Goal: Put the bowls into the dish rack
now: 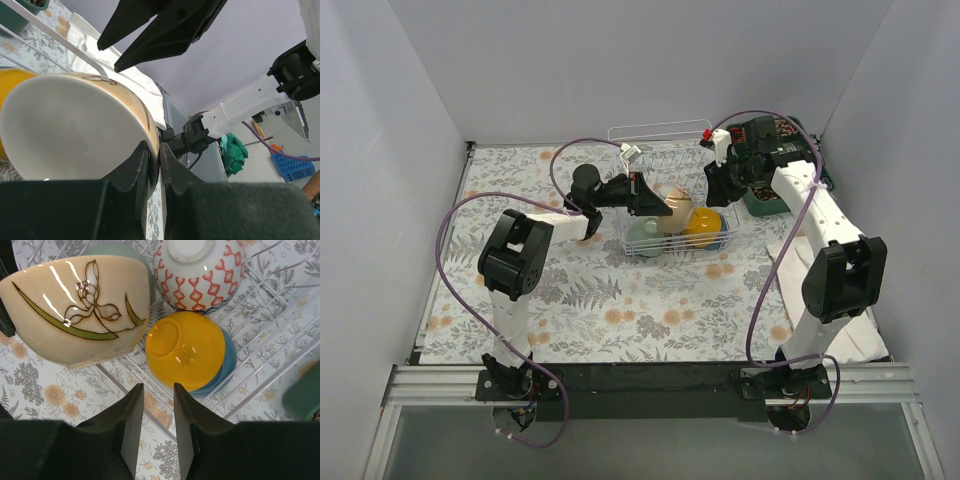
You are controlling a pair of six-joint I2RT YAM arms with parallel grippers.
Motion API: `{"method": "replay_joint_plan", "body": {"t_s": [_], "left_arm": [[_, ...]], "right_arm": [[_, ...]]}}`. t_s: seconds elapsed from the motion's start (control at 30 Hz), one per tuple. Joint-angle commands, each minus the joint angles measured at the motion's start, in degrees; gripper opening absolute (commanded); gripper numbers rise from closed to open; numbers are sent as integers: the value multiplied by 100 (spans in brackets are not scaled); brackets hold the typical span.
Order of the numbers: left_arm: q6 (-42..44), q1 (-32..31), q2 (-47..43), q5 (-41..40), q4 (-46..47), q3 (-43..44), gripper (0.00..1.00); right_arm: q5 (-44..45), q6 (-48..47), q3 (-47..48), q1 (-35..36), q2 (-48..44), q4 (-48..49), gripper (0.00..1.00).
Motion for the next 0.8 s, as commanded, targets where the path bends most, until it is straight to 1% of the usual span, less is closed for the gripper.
{"method": "replay_joint_plan", "body": {"t_s": [0.0,0.23,0.5,0.77], "left_arm": [[-40,124,-175,-114,468,-131,0],[-136,124,-34,-122,626,-298,0],[-374,80,221,-184,794,-114,0],[-479,18,344,-245,829,-69,0]], "right_arm": [[-162,-130,-71,149,165,-174,38],[-259,-139,-151,387,385,-165,37],[-293,-78,-335,457,385,-86,37],[-294,-16,-265,528,403,-33,38]]}}
